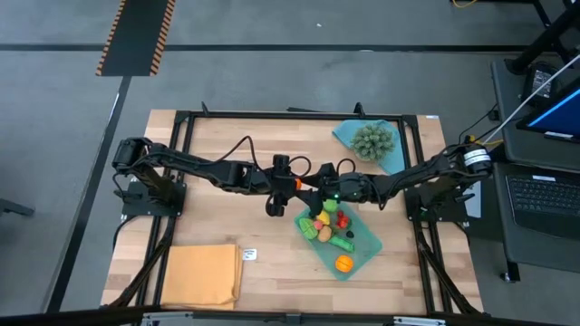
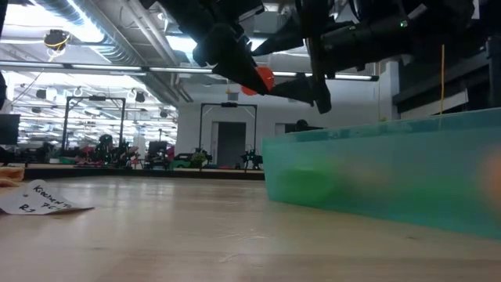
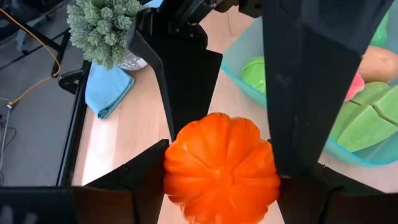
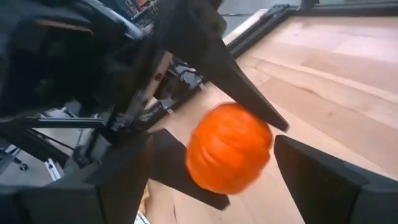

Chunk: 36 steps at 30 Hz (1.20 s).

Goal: Pick and placing Produce into tupperware
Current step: Put the tangerine into the green bin

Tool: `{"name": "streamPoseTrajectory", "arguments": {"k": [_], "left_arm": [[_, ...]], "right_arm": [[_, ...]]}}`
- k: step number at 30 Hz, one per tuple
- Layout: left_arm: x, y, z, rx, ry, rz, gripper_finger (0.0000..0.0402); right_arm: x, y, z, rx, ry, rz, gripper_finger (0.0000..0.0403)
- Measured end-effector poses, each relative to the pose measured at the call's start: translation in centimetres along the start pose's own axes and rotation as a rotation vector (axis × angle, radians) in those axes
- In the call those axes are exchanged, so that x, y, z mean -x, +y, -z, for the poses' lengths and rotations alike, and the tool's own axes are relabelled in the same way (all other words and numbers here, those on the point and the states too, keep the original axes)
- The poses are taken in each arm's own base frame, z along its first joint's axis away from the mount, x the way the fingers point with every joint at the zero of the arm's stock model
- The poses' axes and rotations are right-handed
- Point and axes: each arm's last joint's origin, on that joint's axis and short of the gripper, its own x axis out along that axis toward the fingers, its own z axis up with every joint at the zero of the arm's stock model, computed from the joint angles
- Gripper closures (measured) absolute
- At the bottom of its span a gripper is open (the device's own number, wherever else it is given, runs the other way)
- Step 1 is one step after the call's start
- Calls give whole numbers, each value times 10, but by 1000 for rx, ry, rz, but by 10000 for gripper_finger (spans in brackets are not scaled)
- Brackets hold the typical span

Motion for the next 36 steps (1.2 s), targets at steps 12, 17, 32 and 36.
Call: {"name": "streamPoseTrajectory", "arguments": {"k": [12,17,32,36], "left_arm": [[0,0,0,-9,1,0,167],[0,0,0,-9,-2,-1,167],[0,0,0,0,-2,-6,167],[0,0,0,2,-4,-4,167]], "right_arm": [[-1,0,0,-55,-1,-11,67],[-1,0,0,-63,1,-13,68],[-10,-6,7,-65,-5,-24,111],[-10,-7,5,-67,-14,-24,116]]}}
